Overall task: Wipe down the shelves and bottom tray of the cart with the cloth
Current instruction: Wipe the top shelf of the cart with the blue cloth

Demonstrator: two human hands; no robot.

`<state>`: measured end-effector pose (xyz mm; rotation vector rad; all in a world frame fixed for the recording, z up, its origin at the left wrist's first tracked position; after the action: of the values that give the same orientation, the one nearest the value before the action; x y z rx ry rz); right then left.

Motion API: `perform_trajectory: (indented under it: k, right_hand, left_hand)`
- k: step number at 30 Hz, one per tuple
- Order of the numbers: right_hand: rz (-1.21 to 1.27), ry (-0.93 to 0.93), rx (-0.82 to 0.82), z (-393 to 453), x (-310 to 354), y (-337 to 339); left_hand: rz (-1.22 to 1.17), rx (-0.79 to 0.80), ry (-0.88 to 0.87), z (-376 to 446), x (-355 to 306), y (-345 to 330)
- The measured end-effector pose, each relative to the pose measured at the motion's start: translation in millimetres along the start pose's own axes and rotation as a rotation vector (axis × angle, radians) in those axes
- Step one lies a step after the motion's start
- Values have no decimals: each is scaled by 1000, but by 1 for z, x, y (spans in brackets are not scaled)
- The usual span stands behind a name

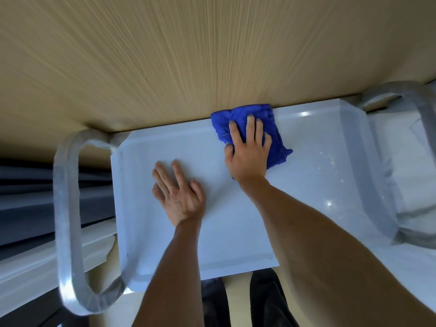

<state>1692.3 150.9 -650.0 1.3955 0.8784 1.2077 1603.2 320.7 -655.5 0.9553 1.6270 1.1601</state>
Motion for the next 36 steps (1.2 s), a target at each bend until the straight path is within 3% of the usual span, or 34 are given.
perform_trajectory:
  k: [5,7,11,17,21,27,30,34,36]
  right_hand:
    - [6,-139,98,-171,-37,26]
    - [6,-130,142,-199,-50,32]
    - [2,-96,126,-139,-54,27]
    - [101,-244,6,21,-14,1]
    - [52,-173,46,-34,-31,6]
    - [28,-265,102,-190,-90,40]
    - [19,-206,159,-187,-105,45]
    - [8,-234,168,-168,-104,42]
    - [43,-327,120,-141,-105,37]
  left_hand:
    - [19,40,-16,-6,0,4]
    - [25,35,-15,-8,-1,6]
    - [24,25,-24,-4,-8,5]
    - [18,-42,-23,-3,-4,-2]
    - [36,-38,-28,-5,-2,-2]
    - [108,68,24,-8,-15,7]
    - [107,80,18,-5,-40,9]
    - [4,88,-163,16,-118,-4]
    - [-88,50,-80,28,-148,-15]
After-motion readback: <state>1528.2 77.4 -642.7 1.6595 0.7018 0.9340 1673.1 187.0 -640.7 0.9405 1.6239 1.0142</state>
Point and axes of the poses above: each hand's wrist, its own z-axis towards the middle knuckle, its own y-axis out of the back of the hand, x = y × z, the point moved 3 cm from there along z, towards the middle knuckle, and after that the axes turned 9 degrees about -y, right-handed, at the moved point
